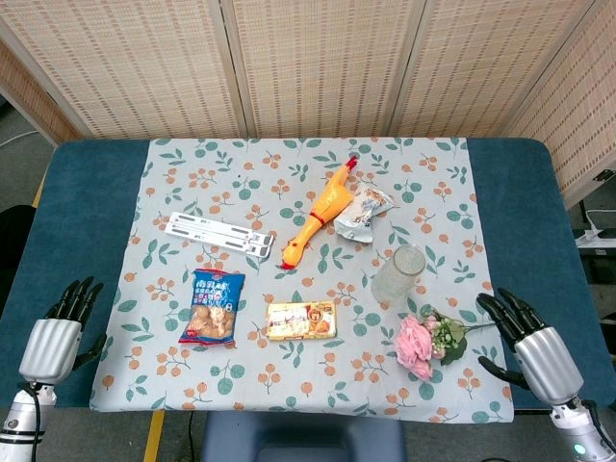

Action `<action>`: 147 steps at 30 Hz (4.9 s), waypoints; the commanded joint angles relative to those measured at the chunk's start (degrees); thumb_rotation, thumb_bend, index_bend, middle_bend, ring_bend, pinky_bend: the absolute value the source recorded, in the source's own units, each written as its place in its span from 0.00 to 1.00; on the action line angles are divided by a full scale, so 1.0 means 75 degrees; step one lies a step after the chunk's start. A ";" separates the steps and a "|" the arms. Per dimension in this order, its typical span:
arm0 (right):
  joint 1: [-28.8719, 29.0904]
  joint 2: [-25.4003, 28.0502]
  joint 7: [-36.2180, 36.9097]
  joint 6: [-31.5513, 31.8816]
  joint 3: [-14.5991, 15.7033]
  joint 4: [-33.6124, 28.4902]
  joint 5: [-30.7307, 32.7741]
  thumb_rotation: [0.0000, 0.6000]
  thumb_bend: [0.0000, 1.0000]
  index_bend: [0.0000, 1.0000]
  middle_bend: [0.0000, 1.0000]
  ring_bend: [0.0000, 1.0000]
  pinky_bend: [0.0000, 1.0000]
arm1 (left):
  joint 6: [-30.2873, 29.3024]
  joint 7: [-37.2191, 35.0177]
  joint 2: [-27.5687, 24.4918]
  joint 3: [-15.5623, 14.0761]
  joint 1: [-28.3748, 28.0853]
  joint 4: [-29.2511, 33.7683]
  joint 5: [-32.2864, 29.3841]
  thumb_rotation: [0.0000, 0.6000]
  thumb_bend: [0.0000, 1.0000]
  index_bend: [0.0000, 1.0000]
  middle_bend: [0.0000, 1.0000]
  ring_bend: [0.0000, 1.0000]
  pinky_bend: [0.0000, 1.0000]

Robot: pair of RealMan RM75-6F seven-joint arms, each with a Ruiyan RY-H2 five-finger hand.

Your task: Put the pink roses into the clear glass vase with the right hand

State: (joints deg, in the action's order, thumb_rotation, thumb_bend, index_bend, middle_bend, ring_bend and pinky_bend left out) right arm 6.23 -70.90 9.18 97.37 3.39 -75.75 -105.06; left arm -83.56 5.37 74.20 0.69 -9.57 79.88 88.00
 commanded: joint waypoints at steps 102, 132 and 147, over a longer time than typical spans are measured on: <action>0.3325 0.3816 0.5181 -0.5054 -0.3043 -0.6276 0.5097 1.00 0.63 0.90 0.89 0.94 1.00 | -0.0010 0.0204 -0.0014 0.0077 0.0063 0.0175 0.0039 1.00 0.34 0.05 0.00 0.02 0.34; 0.3018 0.3587 0.6041 -0.5598 -0.3182 -0.5471 0.4162 1.00 0.63 0.90 0.89 0.94 1.00 | 0.0027 0.0245 -0.0015 0.0071 0.0061 0.0186 0.0016 1.00 0.34 0.05 0.00 0.02 0.34; 0.2306 0.4246 0.4866 -0.4627 -0.2969 -0.6596 0.3855 1.00 0.63 0.90 0.89 0.94 1.00 | 0.0019 0.0255 -0.0027 0.0069 0.0066 0.0231 0.0020 1.00 0.33 0.05 0.00 0.02 0.34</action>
State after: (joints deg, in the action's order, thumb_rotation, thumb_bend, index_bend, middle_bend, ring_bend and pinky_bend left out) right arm 23.51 -39.04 45.84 62.76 -18.95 -125.44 -76.30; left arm -83.44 7.28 74.00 1.20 -9.07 81.61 88.17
